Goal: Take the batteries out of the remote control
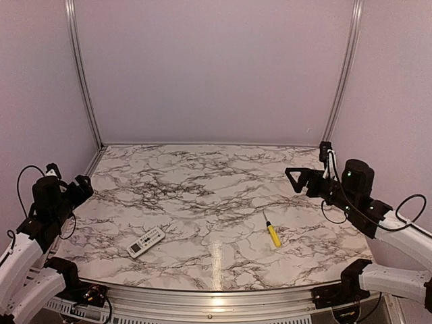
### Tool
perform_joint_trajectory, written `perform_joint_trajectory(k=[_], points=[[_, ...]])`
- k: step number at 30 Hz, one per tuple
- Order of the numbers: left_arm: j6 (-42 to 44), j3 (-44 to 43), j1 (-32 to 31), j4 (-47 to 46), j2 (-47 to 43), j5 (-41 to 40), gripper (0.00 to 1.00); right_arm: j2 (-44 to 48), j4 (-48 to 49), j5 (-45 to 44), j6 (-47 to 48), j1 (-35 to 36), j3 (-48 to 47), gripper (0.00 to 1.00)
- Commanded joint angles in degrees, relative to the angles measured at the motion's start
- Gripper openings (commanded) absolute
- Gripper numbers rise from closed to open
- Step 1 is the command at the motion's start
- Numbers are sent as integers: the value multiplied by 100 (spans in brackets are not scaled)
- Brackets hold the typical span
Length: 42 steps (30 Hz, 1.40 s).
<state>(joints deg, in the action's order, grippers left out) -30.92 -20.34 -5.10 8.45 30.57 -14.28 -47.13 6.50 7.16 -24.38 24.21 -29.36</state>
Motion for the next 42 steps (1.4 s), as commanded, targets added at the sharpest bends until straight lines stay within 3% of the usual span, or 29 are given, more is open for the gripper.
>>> perform_joint_trajectory(k=[1, 10, 22, 33, 42], points=[[149, 144, -455, 106, 436, 262, 99, 156, -904, -500, -152, 536, -280, 99], [273, 148, -1846, 92, 633, 165, 99, 442, -1460, -1028, -494, 1480, -150, 99], [4, 78, -3136, 257, 1307, -137, 99, 451, -1862, -2206, -1271, 3169, -5, 99], [-349, -6, -4416, 452, 1786, -641, 99, -186, -2064, -3232, -2043, 4922, -44, 99], [-710, -340, -5310, 561, 2963, -1136, 99, -903, -2309, -3929, -2732, 6202, -265, 99]])
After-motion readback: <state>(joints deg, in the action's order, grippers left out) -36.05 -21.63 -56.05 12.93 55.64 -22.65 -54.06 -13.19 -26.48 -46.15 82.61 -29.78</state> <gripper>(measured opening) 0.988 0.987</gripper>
